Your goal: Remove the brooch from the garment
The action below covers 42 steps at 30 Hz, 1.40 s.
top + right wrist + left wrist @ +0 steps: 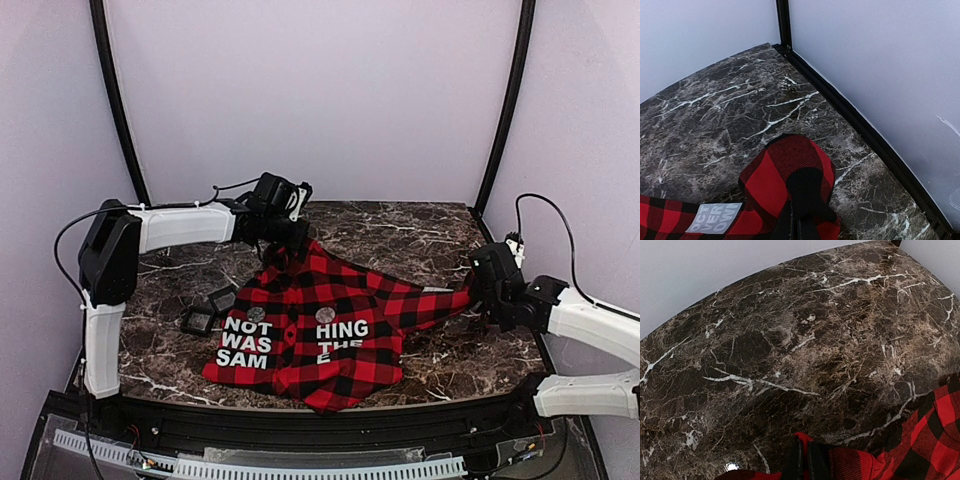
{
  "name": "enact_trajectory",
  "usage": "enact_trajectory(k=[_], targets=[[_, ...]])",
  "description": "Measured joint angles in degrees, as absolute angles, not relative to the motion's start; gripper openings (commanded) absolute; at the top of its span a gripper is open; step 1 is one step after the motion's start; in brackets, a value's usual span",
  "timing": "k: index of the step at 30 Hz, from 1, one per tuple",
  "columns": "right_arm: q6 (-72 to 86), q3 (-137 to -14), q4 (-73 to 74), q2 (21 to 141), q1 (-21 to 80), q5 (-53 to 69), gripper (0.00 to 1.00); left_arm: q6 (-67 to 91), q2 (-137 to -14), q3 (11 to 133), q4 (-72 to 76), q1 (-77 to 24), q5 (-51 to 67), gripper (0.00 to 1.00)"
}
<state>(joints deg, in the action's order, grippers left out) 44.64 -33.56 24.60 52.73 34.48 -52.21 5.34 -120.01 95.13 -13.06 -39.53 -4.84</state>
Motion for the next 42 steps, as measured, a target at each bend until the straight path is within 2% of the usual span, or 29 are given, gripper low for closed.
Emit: enact_trajectory(k=[1,3,4,5,6,8,10,15,25,34,38,42], targets=[[44.7,-33.3,24.1,53.7,33.5,-51.8,0.0,5.1,-120.5,96.0,-13.0,-39.5,-5.2,0.28],[44.7,-32.8,23.0,56.0,31.0,-50.1,0.03,4.8,-120.8,97.3,-13.0,-39.5,-5.6,0.63],[44.7,-32.6,22.5,57.3,29.7,-49.1,0.12,4.9,-120.8,97.9,-12.9,-39.5,-5.8,0.71],[44.6,-32.6,22.3,58.4,28.5,-48.2,0.27,4.7,-120.8,98.5,-13.0,-39.5,-6.0,0.81],[44.8,-32.6,22.0,59.4,27.5,-47.2,0.47,4.8,-120.8,99.1,-13.0,-39.5,-6.2,0.84],[44.9,-32.6,22.0,60.5,26.2,-45.8,0.76,4.9,-120.7,99.8,-13.0,-39.5,-6.5,0.9],[44.8,-32.8,22.3,60.8,25.8,-44.5,0.86,5.3,-120.2,99.8,-13.7,-39.5,-7.0,0.93],[42.0,-35.0,23.2,59.9,25.7,-39.9,0.92,7.6,-113.8,92.8,-14.5,-39.5,-8.1,0.98],[32.9,-36.2,20.7,54.4,28.8,-21.0,0.9,19.2,-88.0,69.4,-14.2,-39.4,-5.4,0.99],[34.2,-42.7,19.2,67.6,43.6,-15.3,0.86,28.9,-84.1,54.7,-18.3,-37.5,-2.9,0.99],[35.1,-46.3,17.1,75.6,48.9,-14.0,0.81,31.7,-83.4,52.2,-19.3,-36.1,-2.4,0.87],[35.8,-50.5,15.0,82.9,52.6,-12.8,0.8,33.3,-83.4,51.4,-19.5,-35.1,-2.4,0.74]])
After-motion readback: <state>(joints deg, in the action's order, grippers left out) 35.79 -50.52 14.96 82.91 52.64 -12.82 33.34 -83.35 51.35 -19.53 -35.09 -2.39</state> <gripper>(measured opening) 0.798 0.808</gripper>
